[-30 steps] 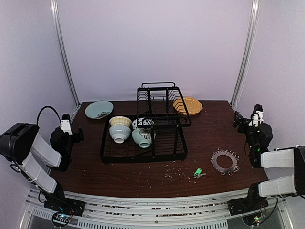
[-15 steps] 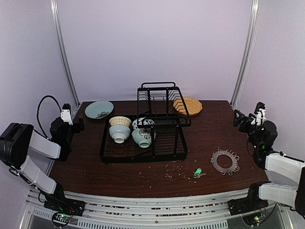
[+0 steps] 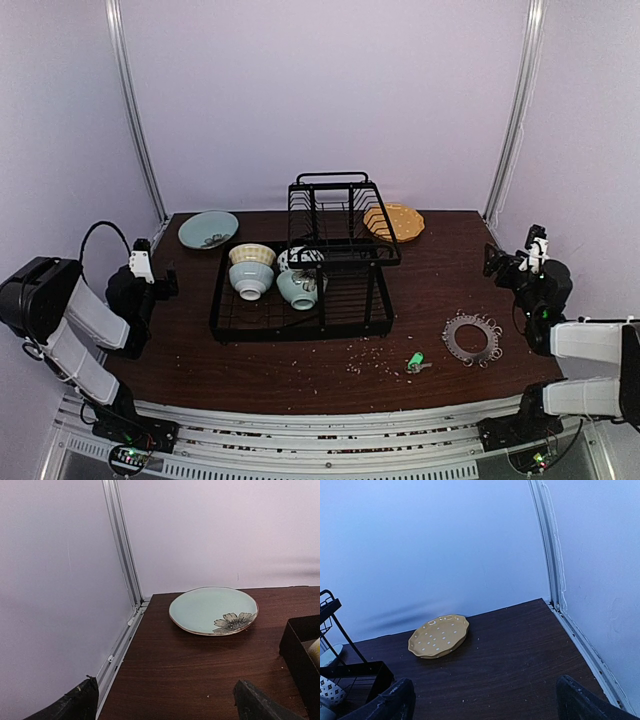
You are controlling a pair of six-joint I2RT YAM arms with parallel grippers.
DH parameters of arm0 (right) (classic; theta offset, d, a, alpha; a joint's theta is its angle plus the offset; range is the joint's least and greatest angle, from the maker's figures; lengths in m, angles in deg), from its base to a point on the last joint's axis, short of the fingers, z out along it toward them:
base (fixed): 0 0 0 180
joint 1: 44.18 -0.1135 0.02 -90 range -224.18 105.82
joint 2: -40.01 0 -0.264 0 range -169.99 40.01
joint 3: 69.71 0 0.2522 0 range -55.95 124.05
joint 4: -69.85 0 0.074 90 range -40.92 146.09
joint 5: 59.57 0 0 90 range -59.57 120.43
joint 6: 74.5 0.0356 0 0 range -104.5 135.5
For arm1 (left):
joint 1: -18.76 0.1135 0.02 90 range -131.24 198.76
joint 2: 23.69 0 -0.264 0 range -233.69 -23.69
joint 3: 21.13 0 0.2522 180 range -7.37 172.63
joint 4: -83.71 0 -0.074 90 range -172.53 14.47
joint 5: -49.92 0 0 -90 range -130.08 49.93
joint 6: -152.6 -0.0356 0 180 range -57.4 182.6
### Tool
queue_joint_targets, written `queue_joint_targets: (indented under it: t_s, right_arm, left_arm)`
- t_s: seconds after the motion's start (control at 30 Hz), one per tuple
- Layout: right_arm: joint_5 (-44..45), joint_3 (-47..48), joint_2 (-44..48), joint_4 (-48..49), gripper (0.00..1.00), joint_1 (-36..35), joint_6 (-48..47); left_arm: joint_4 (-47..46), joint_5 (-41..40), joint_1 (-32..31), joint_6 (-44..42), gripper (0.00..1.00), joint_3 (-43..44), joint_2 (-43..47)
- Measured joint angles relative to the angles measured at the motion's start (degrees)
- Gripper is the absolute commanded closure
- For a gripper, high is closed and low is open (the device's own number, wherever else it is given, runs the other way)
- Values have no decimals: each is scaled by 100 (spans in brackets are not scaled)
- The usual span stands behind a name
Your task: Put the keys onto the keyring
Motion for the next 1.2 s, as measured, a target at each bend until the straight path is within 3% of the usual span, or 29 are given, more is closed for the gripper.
queue_joint_targets:
  t_s: [0.27, 0.43, 0.67, 0.97, 1.1, 1.2]
  right_arm:
    - [280, -94, -195, 109, 0, 0, 186]
    - [264, 66, -210, -385, 3, 0, 201]
    - [236, 1246, 70, -2498, 16, -2, 146]
    - [-133, 3075, -522, -5560, 30, -170, 278]
    - [-136, 3327, -730, -6411, 31, -664, 358]
    - [-68, 3432, -905, -6857, 32, -1316, 424]
  left_arm:
    - [-66, 26, 0, 0, 2, 0, 0]
    - [-76, 28, 0, 0, 2, 0, 2]
    - [-76, 39, 0, 0, 2, 0, 2]
    - [-70, 42, 0, -4, 2, 4, 7]
    - [984, -101, -20, -2, 2, 282, 686]
    - [2076, -216, -42, 96, 2, 1019, 1646]
